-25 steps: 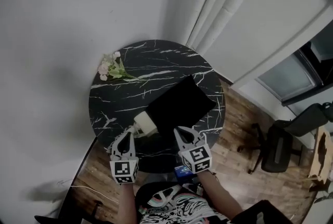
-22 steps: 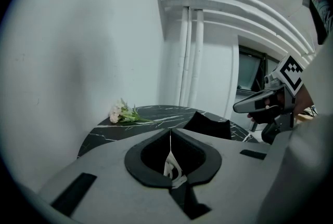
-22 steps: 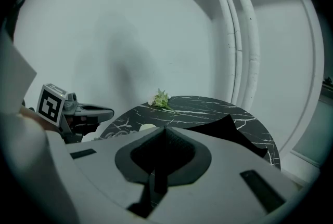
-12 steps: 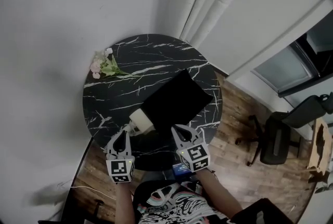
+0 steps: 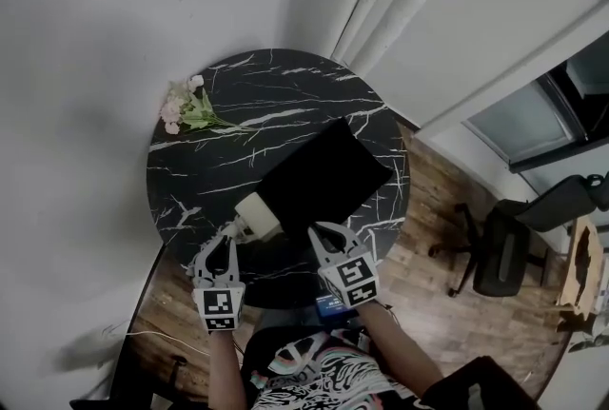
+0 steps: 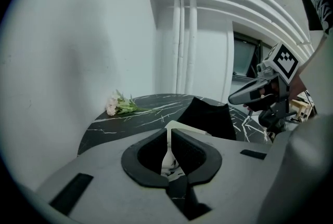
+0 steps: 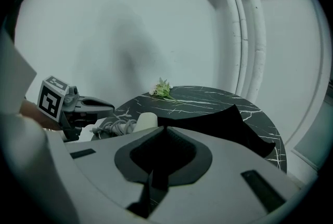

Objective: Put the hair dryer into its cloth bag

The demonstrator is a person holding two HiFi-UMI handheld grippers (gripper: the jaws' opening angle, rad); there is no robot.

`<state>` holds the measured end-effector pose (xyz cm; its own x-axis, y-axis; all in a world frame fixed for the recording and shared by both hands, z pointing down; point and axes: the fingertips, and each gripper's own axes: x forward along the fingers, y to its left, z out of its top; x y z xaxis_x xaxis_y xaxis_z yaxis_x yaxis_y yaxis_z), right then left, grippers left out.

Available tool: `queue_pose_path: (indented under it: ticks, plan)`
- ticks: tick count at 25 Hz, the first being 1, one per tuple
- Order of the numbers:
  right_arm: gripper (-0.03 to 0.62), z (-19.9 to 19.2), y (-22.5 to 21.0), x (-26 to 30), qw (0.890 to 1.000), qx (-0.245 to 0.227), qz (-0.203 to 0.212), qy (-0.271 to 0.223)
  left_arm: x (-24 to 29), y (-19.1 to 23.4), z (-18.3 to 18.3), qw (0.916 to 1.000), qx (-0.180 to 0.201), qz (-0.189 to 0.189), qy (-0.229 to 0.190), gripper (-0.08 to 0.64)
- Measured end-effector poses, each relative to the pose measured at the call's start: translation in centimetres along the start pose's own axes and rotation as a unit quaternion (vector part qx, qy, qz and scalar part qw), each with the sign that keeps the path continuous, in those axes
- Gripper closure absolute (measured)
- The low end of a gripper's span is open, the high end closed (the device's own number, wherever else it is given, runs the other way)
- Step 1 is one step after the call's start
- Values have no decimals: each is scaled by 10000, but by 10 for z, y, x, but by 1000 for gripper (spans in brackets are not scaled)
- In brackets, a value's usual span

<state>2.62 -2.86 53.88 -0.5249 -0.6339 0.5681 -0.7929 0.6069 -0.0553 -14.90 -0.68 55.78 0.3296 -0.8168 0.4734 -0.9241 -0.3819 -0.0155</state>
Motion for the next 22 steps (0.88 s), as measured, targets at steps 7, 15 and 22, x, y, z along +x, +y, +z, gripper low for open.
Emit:
queue_pose_path:
  ticks: [7, 15, 22]
  plan:
    - [571, -21, 7, 24, 9981, -271, 313, 456, 11, -2, -18, 9962, 714, -105, 491, 480]
    - [565, -49, 17, 52, 9900, -714, 731, 977, 27, -1, -49, 9879, 1054, -280, 1102, 366]
    - [468, -73, 25, 70, 9770, -1113, 1062, 1481, 37, -2, -62, 9809, 1277, -427, 1400, 306]
